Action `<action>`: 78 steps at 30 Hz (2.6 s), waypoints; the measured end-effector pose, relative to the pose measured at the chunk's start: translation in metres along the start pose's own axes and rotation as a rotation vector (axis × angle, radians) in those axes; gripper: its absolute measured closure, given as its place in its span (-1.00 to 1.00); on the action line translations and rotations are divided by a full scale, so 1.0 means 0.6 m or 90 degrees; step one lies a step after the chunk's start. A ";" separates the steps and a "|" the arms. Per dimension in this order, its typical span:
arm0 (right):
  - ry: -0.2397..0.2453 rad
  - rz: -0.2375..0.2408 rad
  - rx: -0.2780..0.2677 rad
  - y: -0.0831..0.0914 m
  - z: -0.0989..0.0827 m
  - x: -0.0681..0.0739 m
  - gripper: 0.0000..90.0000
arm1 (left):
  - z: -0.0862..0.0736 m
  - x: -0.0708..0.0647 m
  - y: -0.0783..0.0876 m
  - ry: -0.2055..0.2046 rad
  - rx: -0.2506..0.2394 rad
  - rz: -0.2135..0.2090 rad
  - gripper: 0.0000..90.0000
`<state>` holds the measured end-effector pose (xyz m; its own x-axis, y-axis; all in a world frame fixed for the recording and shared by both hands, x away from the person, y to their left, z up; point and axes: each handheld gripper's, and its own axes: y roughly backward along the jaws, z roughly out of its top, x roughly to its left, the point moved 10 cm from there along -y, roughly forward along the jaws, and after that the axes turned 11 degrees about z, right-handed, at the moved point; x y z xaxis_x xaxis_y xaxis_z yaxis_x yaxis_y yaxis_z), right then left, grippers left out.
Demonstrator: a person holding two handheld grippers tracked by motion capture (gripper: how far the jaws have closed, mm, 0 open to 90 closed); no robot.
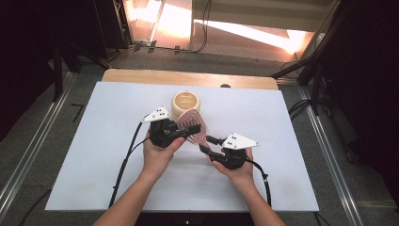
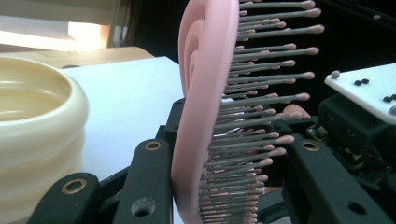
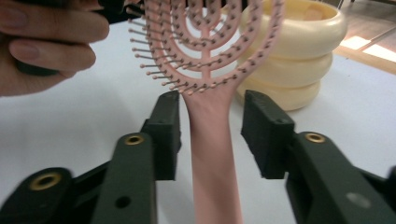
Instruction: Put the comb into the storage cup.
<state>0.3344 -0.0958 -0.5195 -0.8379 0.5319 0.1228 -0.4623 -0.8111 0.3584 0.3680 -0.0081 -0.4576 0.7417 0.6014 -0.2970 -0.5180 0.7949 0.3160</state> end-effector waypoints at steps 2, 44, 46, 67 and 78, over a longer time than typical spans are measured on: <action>-0.011 -0.006 -0.019 0.006 0.006 -0.004 -0.14 | 0.003 0.002 0.003 -0.002 -0.005 0.004 0.45; -0.048 -0.051 -0.054 0.077 -0.015 -0.052 -1.00 | 0.032 0.025 0.035 -0.021 -0.032 0.024 0.46; -0.050 -0.054 -0.051 0.082 -0.018 -0.054 -1.00 | 0.035 0.028 0.037 -0.019 -0.034 0.026 0.46; -0.052 -0.104 -0.056 0.157 -0.053 -0.081 -1.00 | 0.060 0.046 0.050 -0.017 -0.048 0.035 0.46; -0.061 -0.117 -0.059 0.190 -0.071 -0.093 -1.00 | 0.073 0.058 0.054 -0.015 -0.054 0.039 0.46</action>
<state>0.3164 -0.2284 -0.5248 -0.7079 0.6898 0.1518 -0.6332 -0.7150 0.2962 0.3955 0.0349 -0.4181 0.7170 0.6478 -0.2574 -0.5962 0.7612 0.2552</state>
